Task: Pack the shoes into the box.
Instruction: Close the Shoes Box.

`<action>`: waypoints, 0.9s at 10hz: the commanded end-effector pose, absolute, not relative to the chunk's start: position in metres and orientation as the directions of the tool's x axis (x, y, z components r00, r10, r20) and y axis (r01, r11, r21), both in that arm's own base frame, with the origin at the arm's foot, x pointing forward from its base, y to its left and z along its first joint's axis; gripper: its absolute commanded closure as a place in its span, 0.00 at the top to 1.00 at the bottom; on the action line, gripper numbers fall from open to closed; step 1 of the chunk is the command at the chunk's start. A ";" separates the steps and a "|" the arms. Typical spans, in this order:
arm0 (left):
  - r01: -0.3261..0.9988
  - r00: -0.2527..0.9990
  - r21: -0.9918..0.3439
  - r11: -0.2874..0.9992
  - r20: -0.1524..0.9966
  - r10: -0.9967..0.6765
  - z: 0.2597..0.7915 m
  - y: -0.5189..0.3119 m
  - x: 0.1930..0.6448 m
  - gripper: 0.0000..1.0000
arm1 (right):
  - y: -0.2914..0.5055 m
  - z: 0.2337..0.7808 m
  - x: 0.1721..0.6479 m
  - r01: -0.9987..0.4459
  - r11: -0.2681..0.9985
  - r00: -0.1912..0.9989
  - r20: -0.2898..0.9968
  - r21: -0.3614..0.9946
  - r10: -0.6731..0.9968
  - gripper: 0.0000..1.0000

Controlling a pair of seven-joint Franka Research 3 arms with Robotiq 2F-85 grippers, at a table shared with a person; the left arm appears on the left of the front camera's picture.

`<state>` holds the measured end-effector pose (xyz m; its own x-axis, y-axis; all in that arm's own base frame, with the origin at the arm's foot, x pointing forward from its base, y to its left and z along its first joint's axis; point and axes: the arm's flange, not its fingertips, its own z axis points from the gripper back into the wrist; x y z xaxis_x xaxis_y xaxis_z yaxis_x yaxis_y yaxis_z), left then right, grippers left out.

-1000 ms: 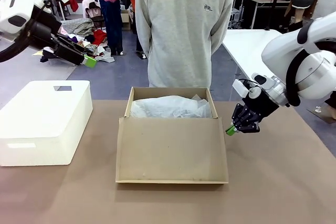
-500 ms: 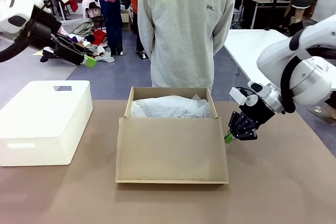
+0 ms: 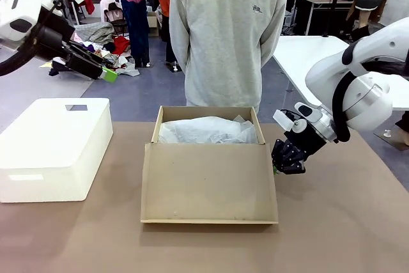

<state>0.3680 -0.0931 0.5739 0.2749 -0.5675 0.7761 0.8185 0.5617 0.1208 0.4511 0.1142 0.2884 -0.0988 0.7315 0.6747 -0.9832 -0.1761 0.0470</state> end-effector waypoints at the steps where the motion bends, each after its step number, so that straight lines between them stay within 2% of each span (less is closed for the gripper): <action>1: 0.827 0.263 0.118 0.550 0.783 -0.563 0.572 -0.092 0.369 1.00 | 0.117 0.283 0.455 -0.977 -0.211 -0.130 0.714 0.025 0.688 0.00; 6: 0.827 0.263 0.118 0.550 0.783 -0.563 0.572 -0.092 0.369 1.00 | 0.110 0.286 0.442 -0.967 -0.252 -0.122 0.787 0.043 0.605 0.00; 9: 0.827 0.263 0.118 0.550 0.783 -0.563 0.572 -0.092 0.369 1.00 | 0.104 0.288 0.444 -0.984 -0.175 -0.063 0.866 0.029 0.497 0.00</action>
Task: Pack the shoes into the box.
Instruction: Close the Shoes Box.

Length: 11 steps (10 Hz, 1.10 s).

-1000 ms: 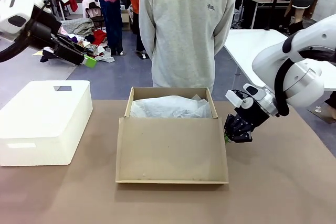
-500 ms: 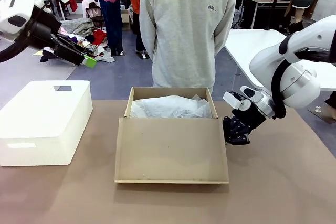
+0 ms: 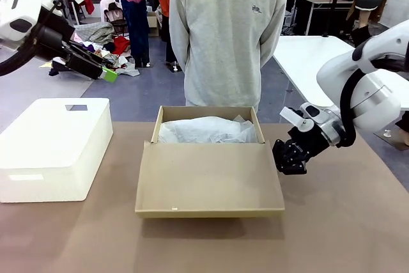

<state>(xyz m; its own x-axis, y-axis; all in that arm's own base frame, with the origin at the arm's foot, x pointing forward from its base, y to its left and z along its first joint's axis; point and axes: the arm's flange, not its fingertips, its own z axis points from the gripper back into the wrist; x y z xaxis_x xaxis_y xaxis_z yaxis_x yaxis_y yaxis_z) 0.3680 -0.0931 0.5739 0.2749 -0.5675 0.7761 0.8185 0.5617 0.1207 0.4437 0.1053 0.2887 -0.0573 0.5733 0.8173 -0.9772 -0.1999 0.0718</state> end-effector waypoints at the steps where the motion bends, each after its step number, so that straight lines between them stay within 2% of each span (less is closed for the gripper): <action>1: 0.827 0.263 0.118 0.550 0.783 -0.563 0.572 -0.092 0.369 1.00 | 0.100 0.288 0.447 -0.990 -0.138 -0.037 0.893 0.028 0.448 0.00; 11: 0.827 0.263 0.118 0.550 0.783 -0.563 0.572 -0.092 0.369 1.00 | 0.076 0.304 0.466 -0.996 0.065 0.072 0.992 0.066 0.102 0.00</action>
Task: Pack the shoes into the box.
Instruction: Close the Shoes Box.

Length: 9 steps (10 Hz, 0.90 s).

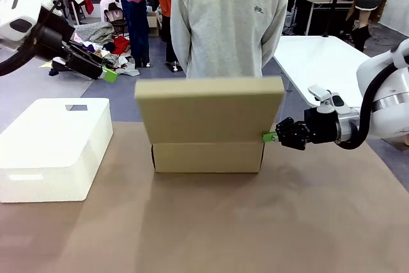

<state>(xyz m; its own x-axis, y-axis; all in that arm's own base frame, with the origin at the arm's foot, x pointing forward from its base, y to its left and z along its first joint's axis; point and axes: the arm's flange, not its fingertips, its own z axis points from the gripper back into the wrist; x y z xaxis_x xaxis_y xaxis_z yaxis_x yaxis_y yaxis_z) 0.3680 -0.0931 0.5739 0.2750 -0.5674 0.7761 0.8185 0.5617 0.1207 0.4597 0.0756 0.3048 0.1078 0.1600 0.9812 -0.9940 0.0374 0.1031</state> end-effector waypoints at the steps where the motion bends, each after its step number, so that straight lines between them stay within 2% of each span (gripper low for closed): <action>1: 0.827 0.263 0.118 0.550 0.783 -0.563 0.572 -0.092 0.369 1.00 | 0.077 0.305 0.470 -0.994 0.085 0.073 0.993 0.065 0.090 0.00; 3: 0.827 0.263 0.118 0.550 0.783 -0.563 0.572 -0.092 0.369 1.00 | 0.080 0.310 0.486 -0.986 0.156 0.072 0.991 0.053 0.115 0.00; 5: 0.827 0.263 0.118 0.550 0.783 -0.563 0.572 -0.092 0.369 1.00 | 0.081 0.314 0.498 -0.982 0.177 0.082 0.989 0.060 0.121 0.00; 7: 0.827 0.263 0.118 0.550 0.783 -0.563 0.572 -0.092 0.369 1.00 | 0.080 0.328 0.490 -0.992 0.120 0.061 0.990 0.046 0.124 0.00; 9: 0.827 0.263 0.118 0.550 0.783 -0.563 0.572 -0.092 0.369 1.00 | 0.074 0.317 0.493 -0.987 0.150 0.084 0.989 0.065 0.122 0.00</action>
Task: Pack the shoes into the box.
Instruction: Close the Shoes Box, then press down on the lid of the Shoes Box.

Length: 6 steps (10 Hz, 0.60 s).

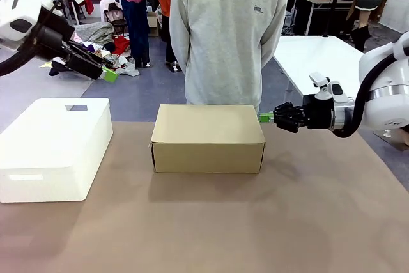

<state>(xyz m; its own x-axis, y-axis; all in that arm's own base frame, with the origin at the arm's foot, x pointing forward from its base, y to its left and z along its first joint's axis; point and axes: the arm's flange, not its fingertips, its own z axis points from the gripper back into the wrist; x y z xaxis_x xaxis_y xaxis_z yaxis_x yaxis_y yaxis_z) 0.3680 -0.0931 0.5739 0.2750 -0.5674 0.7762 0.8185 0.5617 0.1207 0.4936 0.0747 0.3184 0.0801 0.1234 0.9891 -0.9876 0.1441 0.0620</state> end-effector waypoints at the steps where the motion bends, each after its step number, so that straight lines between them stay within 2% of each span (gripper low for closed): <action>1: 0.827 0.263 0.118 0.550 0.783 -0.563 0.572 -0.092 0.369 1.00 | 0.074 0.317 0.493 -0.987 0.150 0.084 0.989 0.065 0.122 0.00; 6: 0.827 0.263 0.118 0.550 0.783 -0.563 0.572 -0.092 0.369 1.00 | 0.074 0.317 0.493 -0.987 0.150 0.084 0.989 0.065 0.122 0.00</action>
<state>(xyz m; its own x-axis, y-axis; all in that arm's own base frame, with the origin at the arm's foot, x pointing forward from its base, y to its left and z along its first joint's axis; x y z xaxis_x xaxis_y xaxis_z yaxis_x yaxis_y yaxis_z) 0.3680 -0.0931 0.5739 0.2749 -0.5674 0.7762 0.8185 0.5617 0.1207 0.4935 0.0742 0.3172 0.0829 0.1235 0.9889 -0.9873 0.1453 0.0646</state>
